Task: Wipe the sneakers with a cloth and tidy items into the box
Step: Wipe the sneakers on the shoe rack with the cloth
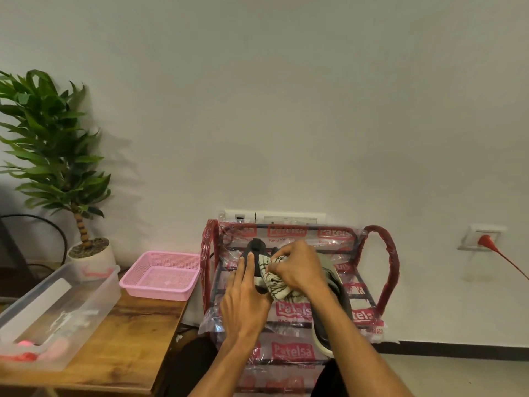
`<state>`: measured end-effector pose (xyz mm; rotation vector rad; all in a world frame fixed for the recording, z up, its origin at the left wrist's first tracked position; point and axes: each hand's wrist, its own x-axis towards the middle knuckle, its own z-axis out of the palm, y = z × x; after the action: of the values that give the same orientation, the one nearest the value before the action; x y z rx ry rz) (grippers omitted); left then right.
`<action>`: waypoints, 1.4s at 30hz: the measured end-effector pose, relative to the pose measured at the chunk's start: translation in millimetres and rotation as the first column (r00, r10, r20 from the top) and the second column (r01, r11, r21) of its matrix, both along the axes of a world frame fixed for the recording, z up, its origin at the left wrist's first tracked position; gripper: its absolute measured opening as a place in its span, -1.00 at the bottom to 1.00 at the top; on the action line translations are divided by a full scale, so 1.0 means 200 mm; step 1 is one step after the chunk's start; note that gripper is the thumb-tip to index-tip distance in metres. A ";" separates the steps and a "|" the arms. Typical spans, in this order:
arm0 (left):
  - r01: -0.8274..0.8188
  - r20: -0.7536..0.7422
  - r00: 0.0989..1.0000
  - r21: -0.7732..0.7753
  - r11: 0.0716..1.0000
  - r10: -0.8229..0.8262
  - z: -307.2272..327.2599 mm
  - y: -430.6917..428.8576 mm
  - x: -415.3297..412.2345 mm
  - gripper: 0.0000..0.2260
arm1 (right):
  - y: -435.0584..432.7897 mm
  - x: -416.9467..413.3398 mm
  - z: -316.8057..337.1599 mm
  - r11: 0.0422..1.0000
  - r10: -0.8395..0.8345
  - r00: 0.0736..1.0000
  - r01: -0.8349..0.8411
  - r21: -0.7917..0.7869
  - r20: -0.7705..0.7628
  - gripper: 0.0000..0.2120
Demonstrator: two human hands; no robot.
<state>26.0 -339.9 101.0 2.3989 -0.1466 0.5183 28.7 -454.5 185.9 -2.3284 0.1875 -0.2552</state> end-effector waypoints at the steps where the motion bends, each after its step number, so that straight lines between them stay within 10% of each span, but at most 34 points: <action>1: -0.011 0.002 1.000 -0.010 1.000 0.011 0.01 0.00 0.00 -0.17 | 0.02 0.01 -0.03 1.000 -0.027 0.999 0.027 -0.015 0.039 -0.94; 6: 0.009 -0.013 1.000 -0.020 1.000 -0.009 -0.01 0.00 -0.03 -0.11 | 0.06 0.07 -0.13 0.980 -0.132 0.975 0.155 -0.121 0.180 -0.87; 12: -0.036 0.011 0.999 -0.139 0.990 0.038 0.00 0.02 -0.03 -0.18 | -0.05 -0.01 0.04 0.983 0.130 0.983 -0.111 0.150 -0.127 -0.91; 28: -0.151 -0.054 0.986 -0.670 0.727 0.155 0.00 -0.07 -0.06 -0.22 | -0.05 -0.03 -0.26 0.922 -0.245 0.969 0.221 0.318 0.038 -0.93; 42: -0.272 -0.352 0.933 -0.565 0.779 0.071 -0.15 -0.22 -0.22 -0.30 | -0.07 0.00 -0.35 0.948 -0.285 0.958 0.277 0.157 0.032 -0.84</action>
<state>-18.2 -384.4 71.2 1.8219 0.3454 0.2058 29.5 -469.0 116.3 -2.1372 0.4971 -0.4299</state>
